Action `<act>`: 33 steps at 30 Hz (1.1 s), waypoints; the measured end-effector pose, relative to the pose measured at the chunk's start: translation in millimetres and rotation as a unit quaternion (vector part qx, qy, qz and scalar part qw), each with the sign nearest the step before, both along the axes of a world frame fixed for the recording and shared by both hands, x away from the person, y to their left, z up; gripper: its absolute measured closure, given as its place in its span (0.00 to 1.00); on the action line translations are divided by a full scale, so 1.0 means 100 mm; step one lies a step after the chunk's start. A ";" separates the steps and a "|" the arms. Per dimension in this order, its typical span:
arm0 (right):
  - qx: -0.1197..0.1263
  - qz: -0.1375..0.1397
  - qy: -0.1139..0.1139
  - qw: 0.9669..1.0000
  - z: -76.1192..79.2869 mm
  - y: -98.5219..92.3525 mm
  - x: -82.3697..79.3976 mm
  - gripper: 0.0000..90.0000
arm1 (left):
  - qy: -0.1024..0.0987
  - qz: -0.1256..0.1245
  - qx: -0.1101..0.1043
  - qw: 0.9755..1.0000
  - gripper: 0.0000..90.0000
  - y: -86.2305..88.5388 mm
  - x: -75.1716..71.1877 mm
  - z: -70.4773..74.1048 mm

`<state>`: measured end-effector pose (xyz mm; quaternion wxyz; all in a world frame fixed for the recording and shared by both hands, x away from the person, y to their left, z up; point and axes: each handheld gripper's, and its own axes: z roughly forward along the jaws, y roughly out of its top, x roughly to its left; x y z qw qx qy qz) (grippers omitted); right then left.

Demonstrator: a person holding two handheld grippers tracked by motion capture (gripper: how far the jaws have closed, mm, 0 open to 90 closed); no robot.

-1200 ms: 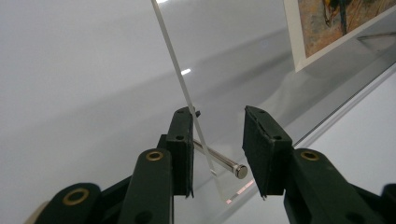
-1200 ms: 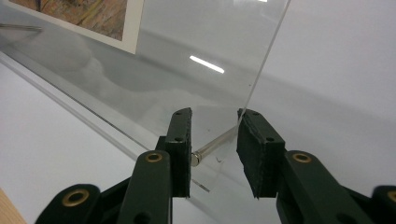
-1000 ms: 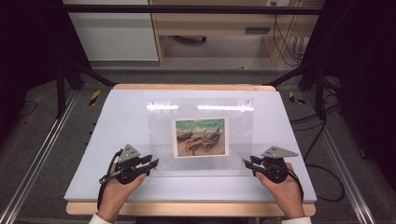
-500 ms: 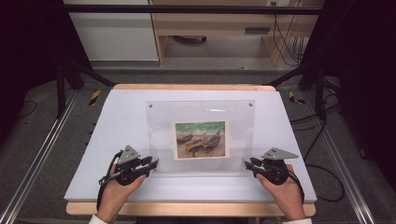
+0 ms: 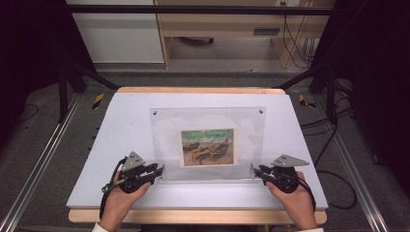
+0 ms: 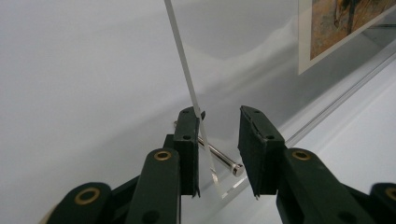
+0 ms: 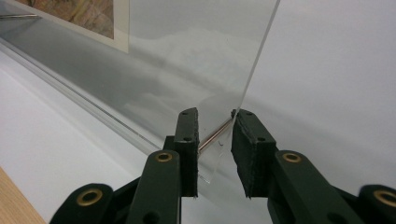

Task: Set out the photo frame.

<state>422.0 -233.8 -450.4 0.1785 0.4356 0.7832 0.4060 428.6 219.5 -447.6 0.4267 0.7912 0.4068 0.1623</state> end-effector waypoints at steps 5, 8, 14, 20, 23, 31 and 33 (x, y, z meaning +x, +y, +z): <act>-0.003 0.001 0.000 1.000 0.00 0.00 -0.01 0.80 | 0.001 -0.002 0.003 1.000 0.76 0.01 -0.01 0.00; -0.004 0.001 0.000 1.000 -0.01 0.00 -0.02 0.80 | 0.001 -0.003 0.001 1.000 0.76 0.00 -0.01 0.00; -0.006 0.003 0.001 1.000 -0.01 0.00 -0.03 0.80 | -0.001 -0.002 0.001 1.000 0.76 0.00 -0.02 0.00; -0.007 0.002 0.000 1.000 -0.02 0.00 -0.03 0.81 | 0.000 -0.004 0.004 1.000 0.77 0.01 -0.03 0.00; -0.007 0.002 0.001 1.000 -0.02 0.00 -0.04 0.81 | 0.001 -0.005 0.005 1.000 0.77 0.01 -0.03 0.00; -0.010 0.001 0.006 1.000 -0.02 0.00 -0.06 0.81 | 0.001 -0.006 0.006 1.000 0.77 0.00 -0.04 0.00; -0.010 0.001 0.008 1.000 -0.02 0.00 -0.06 0.81 | 0.002 -0.007 0.006 1.000 0.77 0.00 -0.04 0.00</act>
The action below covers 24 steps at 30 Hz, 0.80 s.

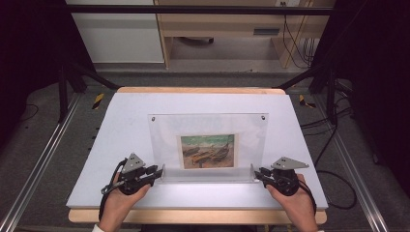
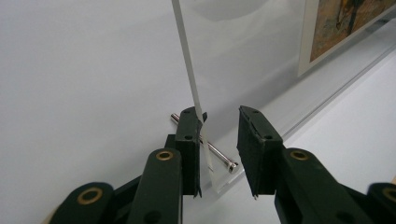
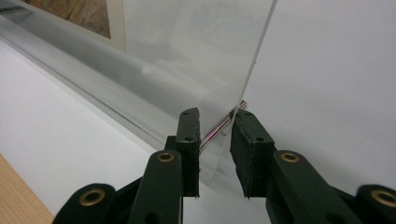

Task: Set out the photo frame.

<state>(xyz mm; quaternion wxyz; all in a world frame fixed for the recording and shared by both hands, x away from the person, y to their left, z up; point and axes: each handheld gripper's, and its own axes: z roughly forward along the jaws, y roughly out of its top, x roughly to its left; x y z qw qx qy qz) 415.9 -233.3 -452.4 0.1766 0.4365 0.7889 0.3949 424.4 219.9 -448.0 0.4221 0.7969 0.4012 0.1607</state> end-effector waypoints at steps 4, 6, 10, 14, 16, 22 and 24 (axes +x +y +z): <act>-0.001 0.001 -0.003 1.000 -0.01 0.00 0.00 0.81 | 0.000 0.000 0.002 1.000 0.77 0.00 0.00 0.00; -0.002 0.002 -0.003 1.000 -0.01 0.00 0.00 0.81 | 0.000 -0.001 0.002 1.000 0.77 0.00 -0.01 0.00; -0.002 0.003 -0.003 1.000 -0.01 0.00 -0.01 0.81 | 0.000 -0.002 0.004 1.000 0.77 0.00 -0.01 0.00; -0.003 0.005 -0.004 1.000 -0.01 0.00 -0.01 0.81 | 0.000 -0.002 0.005 1.000 0.77 0.00 -0.01 0.00; -0.003 0.005 -0.004 1.000 -0.01 0.00 -0.01 0.81 | 0.000 -0.002 0.005 1.000 0.77 0.00 -0.01 0.00; -0.004 0.005 -0.004 1.000 -0.01 -0.01 -0.01 0.81 | 0.001 -0.003 0.005 1.000 0.77 0.00 -0.01 0.00; -0.003 0.005 -0.003 1.000 -0.01 -0.01 -0.01 0.81 | 0.001 -0.003 0.005 1.000 0.77 0.00 -0.01 0.00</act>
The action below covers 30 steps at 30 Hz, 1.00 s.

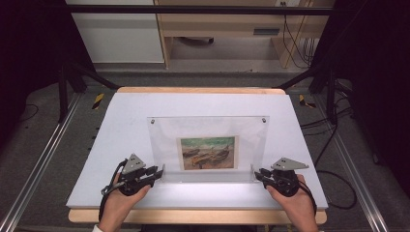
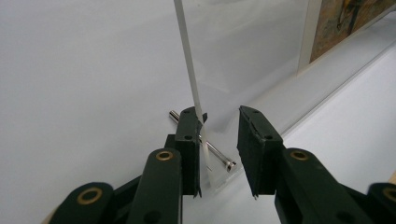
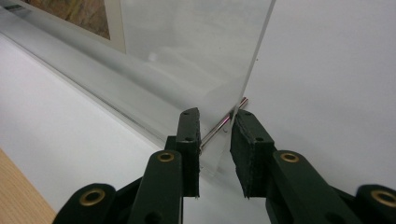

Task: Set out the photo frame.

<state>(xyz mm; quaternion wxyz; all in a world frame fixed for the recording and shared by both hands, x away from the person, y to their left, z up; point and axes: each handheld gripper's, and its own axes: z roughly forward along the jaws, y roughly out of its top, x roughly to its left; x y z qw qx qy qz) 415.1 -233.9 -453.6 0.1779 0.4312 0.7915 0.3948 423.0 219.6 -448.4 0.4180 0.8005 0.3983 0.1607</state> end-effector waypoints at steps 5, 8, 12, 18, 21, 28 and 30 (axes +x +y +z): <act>0.000 0.000 0.003 1.000 0.00 0.00 0.00 0.81 | 0.000 0.000 0.001 1.000 0.76 0.00 0.00 0.00; 0.000 0.000 0.003 1.000 0.00 0.00 0.00 0.81 | 0.001 -0.001 0.000 1.000 0.76 0.00 0.00 0.00; 0.001 0.000 0.002 1.000 0.00 0.00 0.00 0.81 | 0.003 -0.002 0.001 1.000 0.76 0.00 0.00 0.00; 0.000 0.003 0.002 1.000 -0.01 0.00 -0.01 0.80 | 0.004 -0.002 0.002 1.000 0.76 -0.01 -0.02 -0.01; -0.003 0.002 0.007 1.000 -0.02 0.00 -0.03 0.80 | 0.005 -0.007 0.006 1.000 0.76 -0.01 -0.03 -0.02; -0.003 0.002 0.008 1.000 -0.03 0.00 -0.04 0.81 | 0.003 -0.006 0.006 1.000 0.76 -0.01 -0.03 -0.02; -0.003 0.003 0.008 1.000 -0.03 0.00 -0.04 0.81 | 0.004 -0.007 0.006 1.000 0.76 -0.01 -0.03 -0.02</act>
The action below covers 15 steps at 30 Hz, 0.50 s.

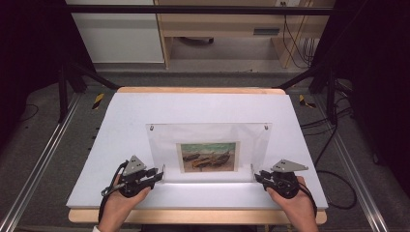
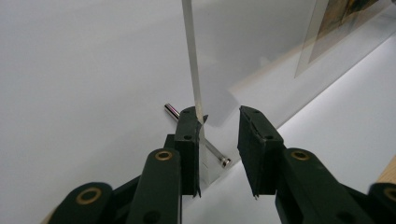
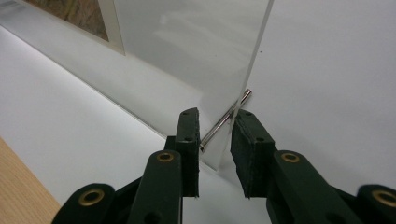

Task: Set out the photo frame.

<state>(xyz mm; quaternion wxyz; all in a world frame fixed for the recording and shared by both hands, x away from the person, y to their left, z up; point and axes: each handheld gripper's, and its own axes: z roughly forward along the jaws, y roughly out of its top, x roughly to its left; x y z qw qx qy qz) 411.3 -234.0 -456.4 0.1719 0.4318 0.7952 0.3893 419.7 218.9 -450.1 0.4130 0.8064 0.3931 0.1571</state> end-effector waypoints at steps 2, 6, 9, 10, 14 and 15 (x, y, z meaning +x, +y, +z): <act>0.000 0.000 0.000 1.000 0.00 0.00 0.00 0.80 | 0.000 0.000 0.000 1.000 0.76 0.00 0.00 0.00; 0.000 0.000 -0.001 1.000 0.00 0.00 0.00 0.81 | 0.000 0.000 0.000 1.000 0.76 0.00 0.00 0.00; 0.003 -0.002 0.001 1.000 0.00 0.00 -0.01 0.81 | 0.000 -0.002 0.000 1.000 0.76 0.00 0.00 0.00; 0.002 -0.001 0.001 1.000 0.00 0.00 -0.01 0.81 | 0.000 -0.002 0.000 1.000 0.76 0.00 0.00 0.00; 0.001 0.001 -0.002 1.000 -0.01 0.00 0.00 0.80 | 0.000 -0.003 -0.001 1.000 0.76 0.00 0.00 0.00; 0.002 0.000 -0.003 1.000 -0.01 0.00 0.00 0.80 | 0.000 -0.002 -0.002 1.000 0.76 0.00 0.00 -0.01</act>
